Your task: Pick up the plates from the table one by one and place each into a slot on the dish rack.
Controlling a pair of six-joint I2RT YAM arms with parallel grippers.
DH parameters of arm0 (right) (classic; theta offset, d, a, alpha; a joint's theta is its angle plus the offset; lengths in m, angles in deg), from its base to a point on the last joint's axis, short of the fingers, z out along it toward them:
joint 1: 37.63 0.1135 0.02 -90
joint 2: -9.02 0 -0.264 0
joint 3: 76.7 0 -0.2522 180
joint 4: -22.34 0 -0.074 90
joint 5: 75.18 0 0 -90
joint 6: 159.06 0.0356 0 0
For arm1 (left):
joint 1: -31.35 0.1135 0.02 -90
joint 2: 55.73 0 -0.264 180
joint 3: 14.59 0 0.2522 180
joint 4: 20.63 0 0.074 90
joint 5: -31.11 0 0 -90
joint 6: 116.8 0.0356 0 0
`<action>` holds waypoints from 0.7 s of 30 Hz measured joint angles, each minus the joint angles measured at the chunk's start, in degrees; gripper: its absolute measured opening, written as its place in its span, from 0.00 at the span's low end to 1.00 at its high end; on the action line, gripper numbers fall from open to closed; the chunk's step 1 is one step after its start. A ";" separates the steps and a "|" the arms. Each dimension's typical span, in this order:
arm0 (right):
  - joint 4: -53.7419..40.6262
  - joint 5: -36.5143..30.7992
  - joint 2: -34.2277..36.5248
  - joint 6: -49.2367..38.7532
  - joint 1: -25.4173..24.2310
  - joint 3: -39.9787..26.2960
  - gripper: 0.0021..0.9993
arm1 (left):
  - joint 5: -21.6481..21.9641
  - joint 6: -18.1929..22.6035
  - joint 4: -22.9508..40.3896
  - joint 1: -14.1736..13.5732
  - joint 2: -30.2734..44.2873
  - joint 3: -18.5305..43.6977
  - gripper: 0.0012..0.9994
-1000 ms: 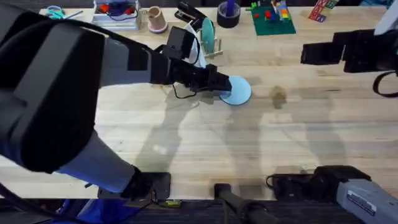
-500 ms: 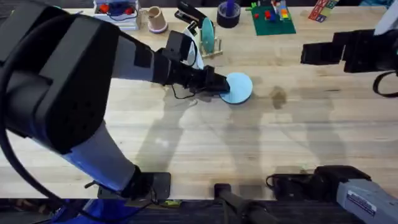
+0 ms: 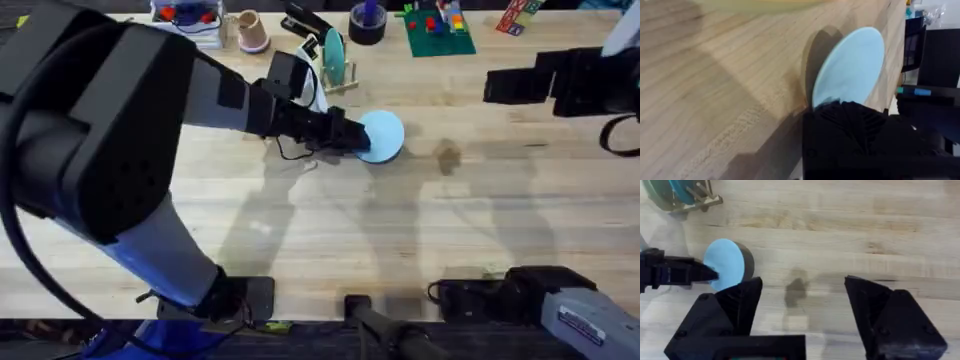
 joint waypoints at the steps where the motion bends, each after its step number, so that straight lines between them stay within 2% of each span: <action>1: 0.00 0.00 0.00 0.00 0.00 0.00 1.00 | 0.00 -0.05 0.00 0.00 0.00 0.00 0.04; 10: -0.04 3.65 1.42 -0.02 0.00 -0.11 1.00 | 0.00 -0.20 0.00 0.00 0.00 0.00 0.04; 21: 2.16 13.07 13.03 0.00 0.00 -0.15 0.99 | 0.01 -0.20 -0.02 0.00 0.00 0.00 0.04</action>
